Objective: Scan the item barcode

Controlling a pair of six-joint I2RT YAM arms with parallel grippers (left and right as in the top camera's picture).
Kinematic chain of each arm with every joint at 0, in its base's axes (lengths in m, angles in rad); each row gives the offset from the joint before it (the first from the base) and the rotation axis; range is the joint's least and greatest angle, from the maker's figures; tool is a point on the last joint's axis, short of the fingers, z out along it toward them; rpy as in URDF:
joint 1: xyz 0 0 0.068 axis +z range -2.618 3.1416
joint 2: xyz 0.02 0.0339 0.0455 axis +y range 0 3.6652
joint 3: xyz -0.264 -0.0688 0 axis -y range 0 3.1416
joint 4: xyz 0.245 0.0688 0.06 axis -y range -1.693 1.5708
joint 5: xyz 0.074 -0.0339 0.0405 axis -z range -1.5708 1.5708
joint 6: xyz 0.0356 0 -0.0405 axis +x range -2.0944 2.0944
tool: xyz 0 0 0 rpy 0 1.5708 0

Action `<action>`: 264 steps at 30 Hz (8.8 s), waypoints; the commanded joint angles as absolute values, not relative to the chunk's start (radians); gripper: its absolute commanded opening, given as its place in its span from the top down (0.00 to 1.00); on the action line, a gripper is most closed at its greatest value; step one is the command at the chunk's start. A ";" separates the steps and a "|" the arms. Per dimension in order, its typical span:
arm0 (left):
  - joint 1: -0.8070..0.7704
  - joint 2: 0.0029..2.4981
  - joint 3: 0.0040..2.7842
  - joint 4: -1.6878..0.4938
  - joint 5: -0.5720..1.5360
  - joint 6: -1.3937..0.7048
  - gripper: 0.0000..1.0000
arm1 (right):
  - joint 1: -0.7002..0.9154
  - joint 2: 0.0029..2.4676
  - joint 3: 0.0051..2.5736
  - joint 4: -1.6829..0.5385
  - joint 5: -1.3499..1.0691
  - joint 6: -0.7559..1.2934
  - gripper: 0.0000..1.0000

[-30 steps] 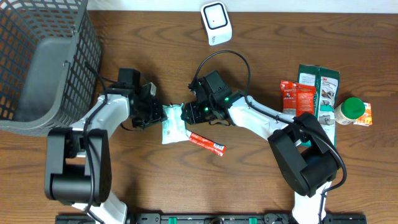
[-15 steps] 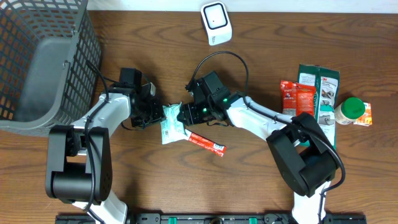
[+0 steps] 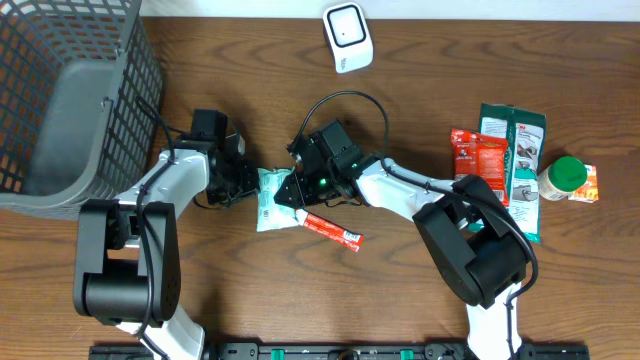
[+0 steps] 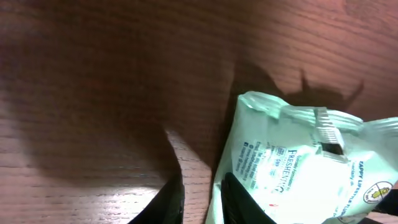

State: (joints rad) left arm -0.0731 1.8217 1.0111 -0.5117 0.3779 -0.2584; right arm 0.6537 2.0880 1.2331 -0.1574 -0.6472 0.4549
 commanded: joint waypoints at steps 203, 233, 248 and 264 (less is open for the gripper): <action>-0.012 1.248 1.025 -0.591 0.047 -0.260 0.16 | 0.492 2.670 2.392 -0.255 0.462 -0.742 0.99; -0.012 1.248 1.025 -0.591 0.047 -0.260 0.16 | 0.487 2.160 2.394 -0.972 0.409 -0.081 0.99; -0.012 1.248 1.025 -0.591 0.047 -0.260 0.16 | 0.217 2.024 2.360 -1.615 0.011 0.060 0.99; -0.012 1.248 1.025 -0.591 0.047 -0.260 0.16 | -0.078 2.024 1.779 -1.352 0.137 0.081 0.99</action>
